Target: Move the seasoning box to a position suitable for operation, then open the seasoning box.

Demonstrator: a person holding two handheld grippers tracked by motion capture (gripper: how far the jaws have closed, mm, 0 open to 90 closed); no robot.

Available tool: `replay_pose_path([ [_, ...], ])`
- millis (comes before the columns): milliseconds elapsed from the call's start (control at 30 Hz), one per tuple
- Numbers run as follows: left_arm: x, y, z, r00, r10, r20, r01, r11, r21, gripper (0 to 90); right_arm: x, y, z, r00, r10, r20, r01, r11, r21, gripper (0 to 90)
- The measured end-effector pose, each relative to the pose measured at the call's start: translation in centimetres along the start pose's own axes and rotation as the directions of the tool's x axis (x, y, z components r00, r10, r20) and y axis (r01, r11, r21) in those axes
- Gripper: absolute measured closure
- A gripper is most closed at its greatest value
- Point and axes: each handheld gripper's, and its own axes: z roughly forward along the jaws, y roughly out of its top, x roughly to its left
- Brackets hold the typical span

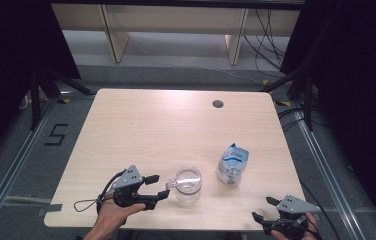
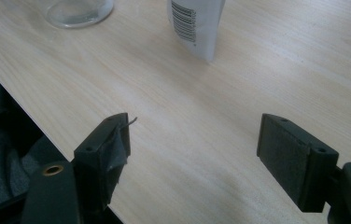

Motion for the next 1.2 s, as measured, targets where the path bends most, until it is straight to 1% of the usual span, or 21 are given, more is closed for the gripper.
replay_pose_path([
  [33,-0.1,0.1,-0.1,1.0000,0.001,-0.009,-0.001,1.0000,0.001,35.7,0.0,0.0,0.1,1.0000,0.001,-0.002,-0.001,1.000,-0.004,26.6],
  [67,0.0,0.1,0.0,1.0000,0.007,-0.003,-0.007,1.0000,-0.002,36.1,0.0,0.0,0.1,1.0000,-0.006,0.001,0.006,1.000,-0.009,26.6],
  [100,-0.1,0.2,0.0,1.0000,0.002,-0.003,-0.002,1.0000,-0.008,36.5,0.3,0.0,0.0,0.9998,0.018,0.005,-0.019,1.000,0.008,26.6],
  [133,0.0,0.3,0.1,0.9999,0.010,0.000,-0.010,0.9999,-0.008,36.9,0.1,0.1,0.0,0.9998,-0.016,0.009,0.016,1.000,-0.003,26.6],
  [167,0.0,0.3,0.1,0.9999,0.010,0.000,-0.010,0.9999,-0.008,37.8,0.1,0.1,0.0,0.9998,-0.016,0.009,0.016,1.000,-0.003,26.6],
  [233,-0.2,0.5,0.2,0.9995,0.029,0.009,-0.029,0.9996,-0.008,42.7,0.3,0.1,0.1,1.0000,0.002,0.005,-0.002,1.000,0.000,26.7],
  [300,-0.3,0.7,0.2,0.9993,0.037,0.004,-0.037,0.9993,-0.005,46.4,0.2,0.0,0.1,1.0000,-0.002,0.003,0.002,1.000,0.001,26.6],
  [433,-0.7,1.2,0.5,0.9982,0.060,0.001,-0.060,0.9976,-0.034,56.4,0.3,0.0,0.1,0.9998,0.017,-0.013,-0.017,1.000,-0.005,26.7],
  [500,-0.8,1.5,0.5,0.9976,0.069,-0.003,-0.069,0.9966,-0.046,65.8,0.2,0.1,0.2,1.0000,-0.005,0.000,0.005,1.000,-0.009,26.9],
  [567,-1.0,1.8,0.6,0.9963,0.085,-0.006,-0.085,0.9951,-0.050,72.2,0.4,0.2,0.3,0.9997,-0.010,-0.024,0.010,1.000,-0.007,27.8],
  [600,-1.1,2.0,0.7,0.9958,0.092,-0.009,-0.092,0.9943,-0.054,74.5,0.4,0.2,0.3,0.9995,-0.027,-0.016,0.027,1.000,-0.013,27.9],
  [633,-1.2,2.2,0.7,0.9950,0.099,-0.014,-0.100,0.9938,-0.050,75.9,0.4,0.3,0.4,0.9991,-0.029,-0.032,0.029,1.000,-0.005,27.8],
  [700,-1.4,2.4,1.0,0.9942,0.106,-0.017,-0.107,0.9927,-0.056,79.1,0.5,0.3,0.4,0.9996,-0.019,-0.022,0.019,1.000,-0.003,27.9],
  [767,-1.4,2.5,1.1,0.9942,0.104,-0.029,-0.105,0.9931,-0.052,82.6,0.5,0.4,0.4,0.9993,-0.023,-0.030,0.023,1.000,-0.005,27.9],
  [833,-1.3,2.4,1.3,0.9939,0.108,-0.021,-0.109,0.9923,-0.058,84.9,0.5,0.4,0.4,0.9991,-0.040,-0.013,0.040,0.999,-0.018,27.9],
  [867,-1.3,2.4,1.2,0.9939,0.103,-0.039,-0.105,0.9932,-0.050,85.8,0.5,0.4,0.5,0.9991,-0.029,-0.032,0.028,0.999,-0.015,27.9],
  [900,-1.3,2.4,1.3,0.9938,0.103,-0.041,-0.105,0.9933,-0.048,86.6,0.6,0.4,0.5,0.9991,-0.014,-0.041,0.014,1.000,-0.013,27.9],
  [933,-1.2,2.4,1.4,0.9938,0.105,-0.035,-0.107,0.9929,-0.052,87.2,0.6,0.5,0.4,0.9994,-0.027,-0.021,0.027,1.000,-0.008,28.0],
  [967,-1.1,2.4,1.4,0.9931,0.113,-0.032,-0.114,0.9918,-0.057,87.7,0.5,0.5,0.5,0.9989,-0.036,-0.029,0.036,0.999,-0.017,28.1],
  [1033,-1.2,2.3,1.4,0.9938,0.101,-0.047,-0.103,0.9934,-0.050,88.3,0.7,0.5,0.5,0.9994,-0.024,-0.025,0.024,1.000,-0.005,28.2],
  [1200,-1.0,1.9,1.5,0.9936,0.099,-0.055,-0.101,0.9941,-0.039,88.7,1.1,0.8,0.8,0.9984,-0.047,-0.032,0.046,0.999,-0.020,30.3],
])
